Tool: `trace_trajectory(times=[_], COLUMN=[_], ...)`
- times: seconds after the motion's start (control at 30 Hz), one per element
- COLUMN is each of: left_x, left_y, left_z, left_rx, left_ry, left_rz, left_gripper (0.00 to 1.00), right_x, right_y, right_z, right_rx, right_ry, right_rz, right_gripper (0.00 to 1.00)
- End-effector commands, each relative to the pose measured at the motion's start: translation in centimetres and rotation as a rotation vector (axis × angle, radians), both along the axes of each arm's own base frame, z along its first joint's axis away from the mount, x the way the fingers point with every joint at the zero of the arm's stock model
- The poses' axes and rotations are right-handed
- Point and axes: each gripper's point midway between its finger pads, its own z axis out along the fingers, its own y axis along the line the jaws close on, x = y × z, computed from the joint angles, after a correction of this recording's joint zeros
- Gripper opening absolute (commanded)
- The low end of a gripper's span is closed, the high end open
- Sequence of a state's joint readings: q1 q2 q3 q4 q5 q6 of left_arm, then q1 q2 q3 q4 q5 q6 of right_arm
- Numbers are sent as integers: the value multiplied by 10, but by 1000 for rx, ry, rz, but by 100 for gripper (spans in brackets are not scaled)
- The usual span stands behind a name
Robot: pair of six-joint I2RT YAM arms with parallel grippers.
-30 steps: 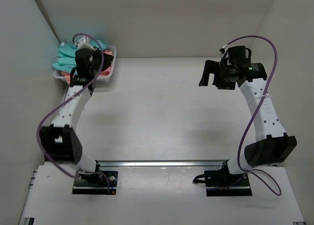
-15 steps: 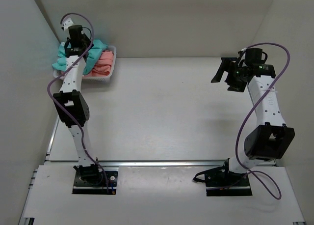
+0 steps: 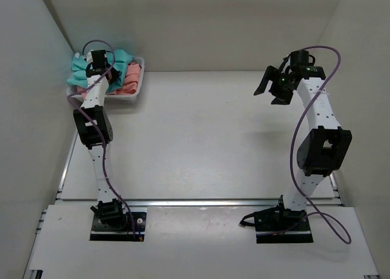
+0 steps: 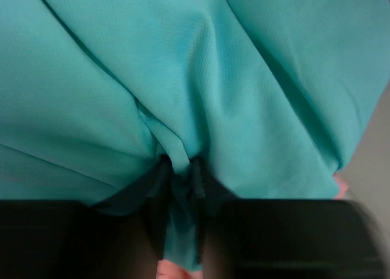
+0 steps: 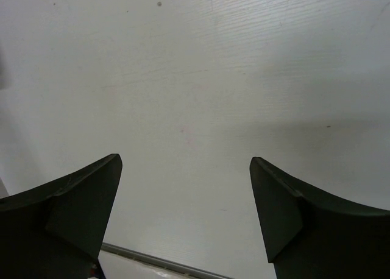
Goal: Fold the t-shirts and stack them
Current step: Grab the tshirt from the pile
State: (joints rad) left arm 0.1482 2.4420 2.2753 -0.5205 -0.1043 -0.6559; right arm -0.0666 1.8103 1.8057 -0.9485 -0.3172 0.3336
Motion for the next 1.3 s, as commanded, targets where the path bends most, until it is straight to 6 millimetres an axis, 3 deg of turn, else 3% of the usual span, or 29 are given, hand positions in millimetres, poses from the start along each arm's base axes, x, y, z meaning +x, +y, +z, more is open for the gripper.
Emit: trace_trajectory(times=[0.0, 0.03, 0.1, 0.17, 0.2, 0.23, 0.3, 0.33, 0.4, 0.47, 0.5, 0.53, 0.57, 0.6, 0.63, 0.7, 0.73, 0.8, 0.83, 0.87, 0.93, 0.97, 1.0, 1.07, 1.1, 1.13, 1.2, 1.27], left_x=[15, 19, 20, 22, 20, 17, 1, -4, -28, -45, -60, -78, -88, -112, -136, -175, -199, -220, -237, -245, -247, -258, -254, -251, -249, -245, -234, -215], left_y=[-8, -14, -16, -21, -22, -24, -27, -35, -56, -72, -104, -119, -142, -165, -170, -213, -223, -228, -223, -224, -215, -220, -218, -221, -228, -238, -260, -287], left_z=[47, 48, 56, 90, 116, 124, 189, 188, 255, 295, 320, 341, 344, 367, 384, 402, 408, 395, 403, 389, 342, 347, 313, 292, 269, 257, 211, 158], left_rx=[-75, -106, -127, -82, -37, -17, 74, 97, 179, 183, 153, 128, 118, 134, 173, 153, 120, 54, 15, -9, -49, -100, -109, -141, -159, -195, -252, -288], left_ry=[-122, -130, -144, -211, -259, -269, -382, -376, -499, -558, -613, -653, -656, -694, -710, -722, -719, -662, -676, -648, -563, -593, -529, -511, -465, -442, -348, -235], left_rz=[-24, -22, -18, -30, -33, -32, -6, -11, -54, -102, -156, -190, -238, -280, -290, -378, -413, -438, -433, -449, -433, -453, -455, -455, -475, -514, -575, -646], left_gripper=[16, 0, 0, 0, 0, 0, 0, 0, 0, 0, 0, 0, 0, 0, 0, 0, 0, 0, 0, 0, 0, 0, 0, 0, 0, 0, 0, 0], right_x=[5, 6, 4, 3, -1, -2, -7, -7, -15, -21, -27, -32, -42, -55, -60, -82, -88, -104, -110, -118, -129, -131, -134, -137, -137, -137, -134, -130], right_y=[7, 7, 9, 2, 0, -2, -5, -5, -4, 2, 2, 2, 4, 5, 7, 2, 2, 5, 7, 11, 18, 16, 18, 21, 25, 25, 35, 56], right_z=[22, 19, 23, 18, 21, 22, 25, 26, 36, 57, 53, 62, 85, 90, 92, 120, 115, 123, 125, 126, 129, 123, 114, 111, 109, 107, 101, 82], right_rx=[16, 23, 34, 19, 15, 12, -11, -14, -57, -84, -92, -102, -108, -111, -114, -147, -148, -154, -145, -125, -85, -84, -76, -42, -19, -3, 13, 23], right_ry=[-45, -36, -25, -9, -15, -13, -24, -30, -62, -149, -154, -202, -284, -318, -346, -467, -462, -486, -494, -497, -509, -496, -474, -467, -461, -452, -441, -381], right_rz=[-11, -11, -20, -32, -27, -33, -7, -2, 32, 65, 78, 74, 72, 80, 85, 77, 77, 75, 84, 97, 101, 93, 98, 103, 116, 108, 134, 183], right_gripper=[82, 72, 44, 30, 24, 21, 27, 28, 35, 42, 44, 44, 46, 47, 47, 48, 49, 48, 49, 50, 50, 50, 50, 50, 50, 50, 49, 51])
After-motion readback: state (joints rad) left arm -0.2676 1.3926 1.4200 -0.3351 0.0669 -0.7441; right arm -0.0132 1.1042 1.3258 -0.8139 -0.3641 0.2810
